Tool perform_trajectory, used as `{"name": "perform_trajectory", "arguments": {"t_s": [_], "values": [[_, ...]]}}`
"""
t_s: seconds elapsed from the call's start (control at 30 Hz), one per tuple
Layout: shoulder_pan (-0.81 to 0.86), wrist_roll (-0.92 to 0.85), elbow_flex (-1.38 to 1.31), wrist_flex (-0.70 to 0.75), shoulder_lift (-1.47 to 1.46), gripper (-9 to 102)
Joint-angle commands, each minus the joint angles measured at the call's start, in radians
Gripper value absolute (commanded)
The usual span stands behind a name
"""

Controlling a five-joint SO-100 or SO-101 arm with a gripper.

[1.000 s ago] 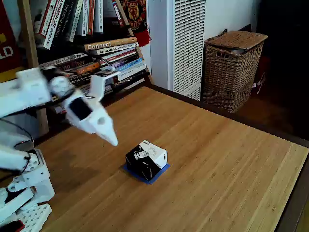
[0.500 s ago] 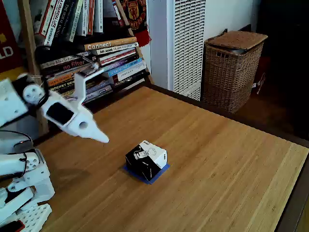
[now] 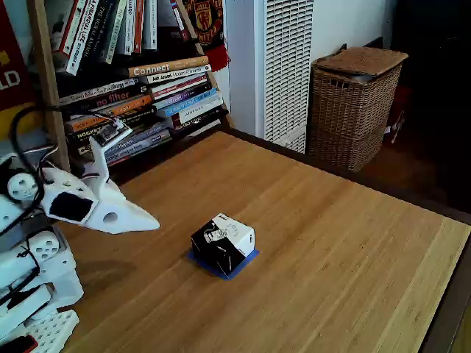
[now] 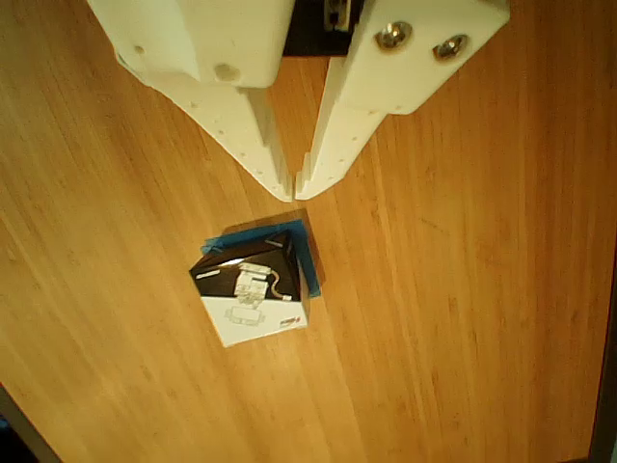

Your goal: Push the box on top of the target

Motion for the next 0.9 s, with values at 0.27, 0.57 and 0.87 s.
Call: {"name": "perform_trajectory", "arguments": {"t_s": [0.27,0.57,0.87], "values": [[0.029,0.098,0.081,-0.037,0.026,0],[0.012,0.164,0.149,-0.086,0.026,0],[-0.005,0.199,0.15,-0.035,0.026,0]]}}
